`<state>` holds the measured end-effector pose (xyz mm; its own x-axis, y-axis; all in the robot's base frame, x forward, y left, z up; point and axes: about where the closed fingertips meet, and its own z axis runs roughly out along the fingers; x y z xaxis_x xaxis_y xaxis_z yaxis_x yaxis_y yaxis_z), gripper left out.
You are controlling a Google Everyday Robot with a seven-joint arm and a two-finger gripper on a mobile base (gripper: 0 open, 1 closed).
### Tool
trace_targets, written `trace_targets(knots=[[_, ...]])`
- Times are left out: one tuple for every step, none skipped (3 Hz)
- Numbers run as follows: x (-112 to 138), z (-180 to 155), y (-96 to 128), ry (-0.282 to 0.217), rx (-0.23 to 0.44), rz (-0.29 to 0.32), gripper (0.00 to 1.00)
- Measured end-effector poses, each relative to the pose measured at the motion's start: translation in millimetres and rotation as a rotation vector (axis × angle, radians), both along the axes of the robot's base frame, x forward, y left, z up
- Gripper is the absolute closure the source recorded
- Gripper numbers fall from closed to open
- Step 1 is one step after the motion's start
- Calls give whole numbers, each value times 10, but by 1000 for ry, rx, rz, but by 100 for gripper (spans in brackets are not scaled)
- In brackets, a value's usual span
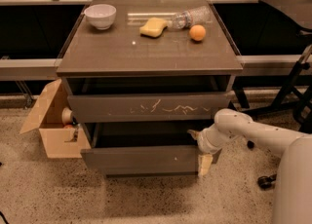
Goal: Open middle drawer
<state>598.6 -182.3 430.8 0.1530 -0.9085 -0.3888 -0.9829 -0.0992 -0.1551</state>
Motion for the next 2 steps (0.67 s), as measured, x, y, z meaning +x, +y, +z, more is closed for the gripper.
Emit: trace_targets(knots=[[-244,-64,13,75,-6,1,0],[-504,-57,20,121,-16,-13,18]])
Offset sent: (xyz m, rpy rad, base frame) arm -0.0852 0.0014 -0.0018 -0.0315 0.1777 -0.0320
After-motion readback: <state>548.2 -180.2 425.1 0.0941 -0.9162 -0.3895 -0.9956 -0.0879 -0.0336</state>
